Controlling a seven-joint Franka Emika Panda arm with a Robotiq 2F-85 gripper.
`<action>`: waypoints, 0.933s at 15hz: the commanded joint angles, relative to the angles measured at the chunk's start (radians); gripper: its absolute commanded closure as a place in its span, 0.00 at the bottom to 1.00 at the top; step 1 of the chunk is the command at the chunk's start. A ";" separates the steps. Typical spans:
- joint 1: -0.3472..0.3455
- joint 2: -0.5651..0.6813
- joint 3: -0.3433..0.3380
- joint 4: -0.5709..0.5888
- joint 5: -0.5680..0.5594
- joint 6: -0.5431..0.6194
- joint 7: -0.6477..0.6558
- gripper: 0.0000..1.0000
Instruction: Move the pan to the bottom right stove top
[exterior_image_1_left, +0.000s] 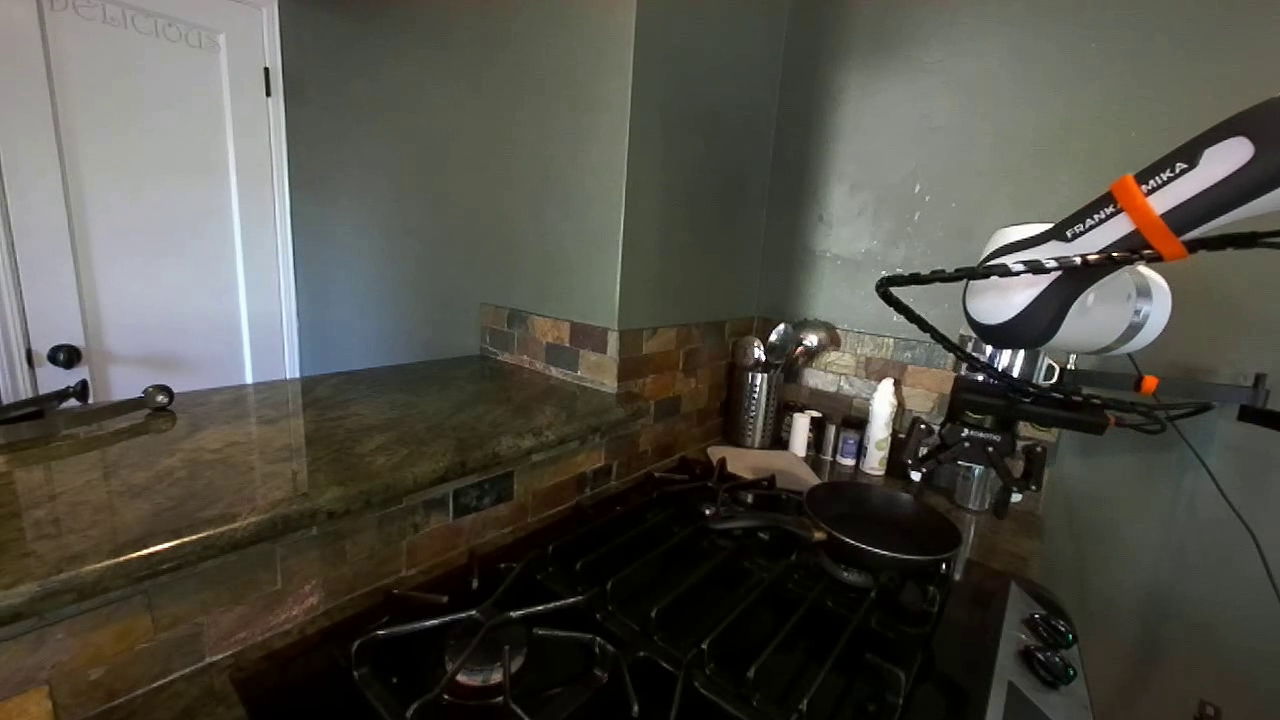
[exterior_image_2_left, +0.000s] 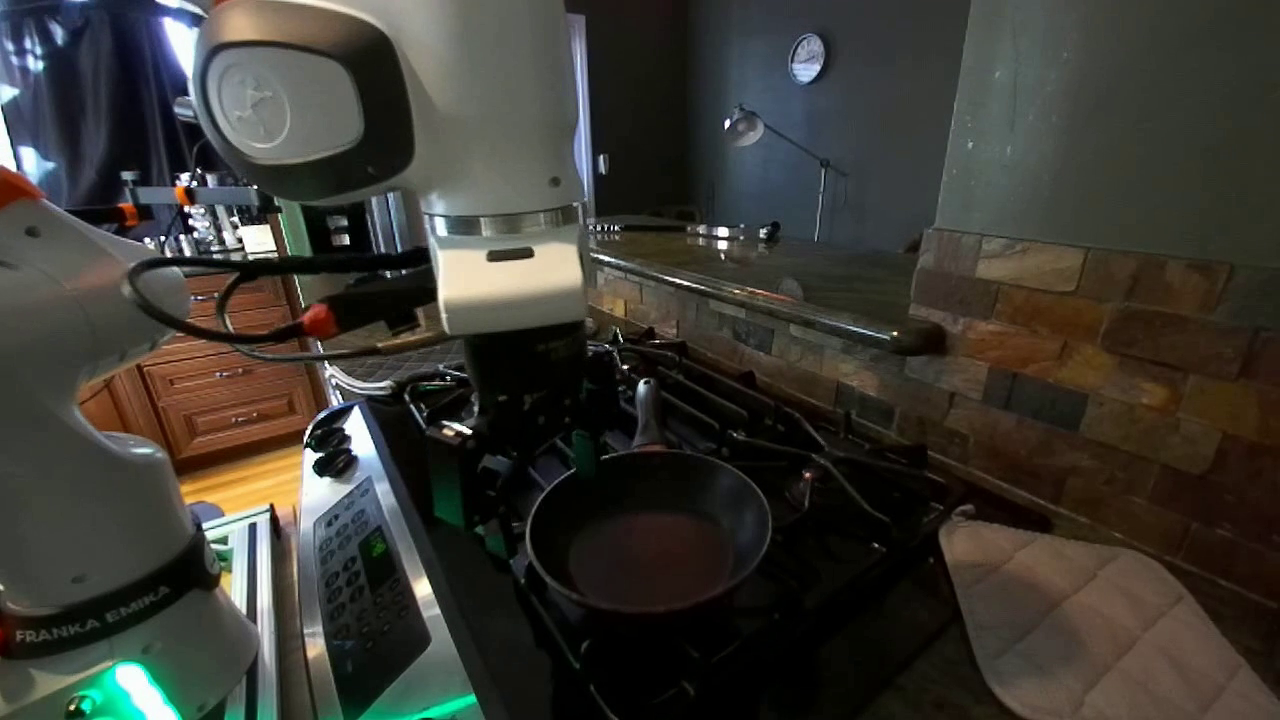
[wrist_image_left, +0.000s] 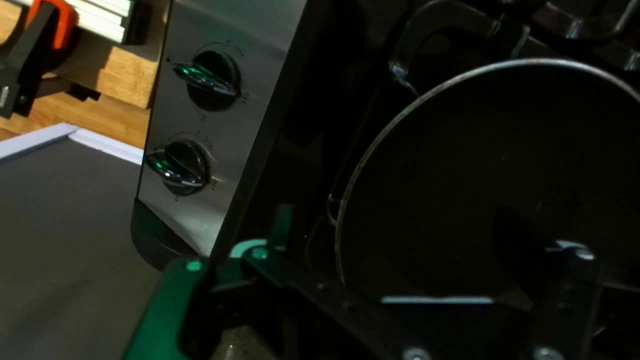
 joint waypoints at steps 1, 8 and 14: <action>0.004 -0.068 0.004 0.012 -0.068 -0.076 -0.143 0.00; 0.073 -0.119 -0.036 0.043 -0.085 -0.074 -0.476 0.00; 0.130 -0.148 -0.080 0.046 -0.115 -0.065 -0.756 0.00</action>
